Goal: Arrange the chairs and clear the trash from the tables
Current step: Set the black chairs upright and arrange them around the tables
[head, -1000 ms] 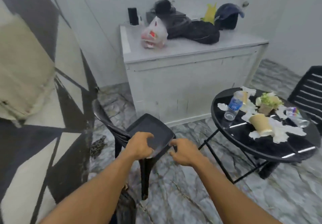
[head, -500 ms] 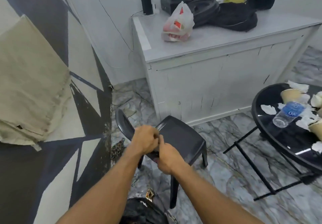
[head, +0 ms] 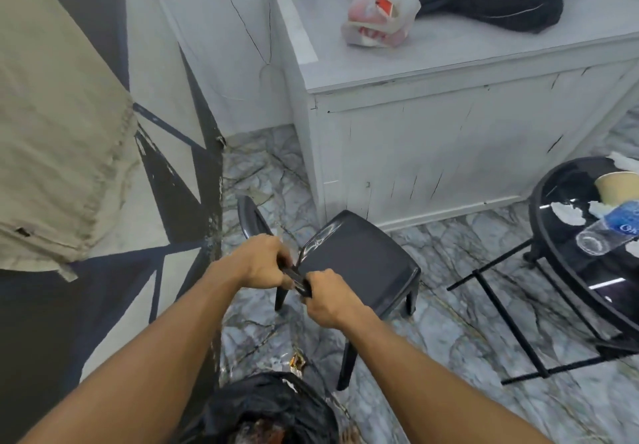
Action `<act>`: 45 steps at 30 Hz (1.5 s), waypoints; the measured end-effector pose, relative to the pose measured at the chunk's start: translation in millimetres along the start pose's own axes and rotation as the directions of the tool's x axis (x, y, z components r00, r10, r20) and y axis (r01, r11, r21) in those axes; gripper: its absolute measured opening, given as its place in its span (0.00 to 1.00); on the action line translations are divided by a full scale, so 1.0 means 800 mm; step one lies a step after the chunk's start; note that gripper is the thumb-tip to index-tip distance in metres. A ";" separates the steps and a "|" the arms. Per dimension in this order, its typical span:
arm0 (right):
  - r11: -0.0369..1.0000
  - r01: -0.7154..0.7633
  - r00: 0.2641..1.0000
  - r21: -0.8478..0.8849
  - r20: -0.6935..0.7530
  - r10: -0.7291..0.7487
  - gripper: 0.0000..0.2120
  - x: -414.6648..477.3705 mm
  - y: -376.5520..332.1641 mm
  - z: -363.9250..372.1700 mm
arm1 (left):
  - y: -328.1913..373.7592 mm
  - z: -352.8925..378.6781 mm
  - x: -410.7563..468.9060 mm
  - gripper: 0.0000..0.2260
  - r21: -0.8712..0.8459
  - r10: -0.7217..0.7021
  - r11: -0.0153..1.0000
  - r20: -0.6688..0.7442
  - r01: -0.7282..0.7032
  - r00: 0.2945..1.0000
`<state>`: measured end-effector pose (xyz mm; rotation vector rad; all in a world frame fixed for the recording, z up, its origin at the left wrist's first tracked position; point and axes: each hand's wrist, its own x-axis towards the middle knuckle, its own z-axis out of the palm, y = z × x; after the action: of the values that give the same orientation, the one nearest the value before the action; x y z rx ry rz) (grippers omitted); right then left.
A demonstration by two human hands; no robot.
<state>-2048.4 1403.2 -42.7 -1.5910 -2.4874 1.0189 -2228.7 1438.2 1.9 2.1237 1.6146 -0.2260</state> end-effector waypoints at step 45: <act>0.814 -0.569 0.735 0.112 -0.375 0.565 0.10 -0.189 0.185 -0.064 | 0.249 0.019 0.248 0.08 0.403 0.642 0.667 0.115 -0.627 0.758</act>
<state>-1838.6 1345.5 -32.9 -2.3597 -1.7688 0.6056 -1979.2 1562.8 -38.8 2.8992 0.7680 -0.3211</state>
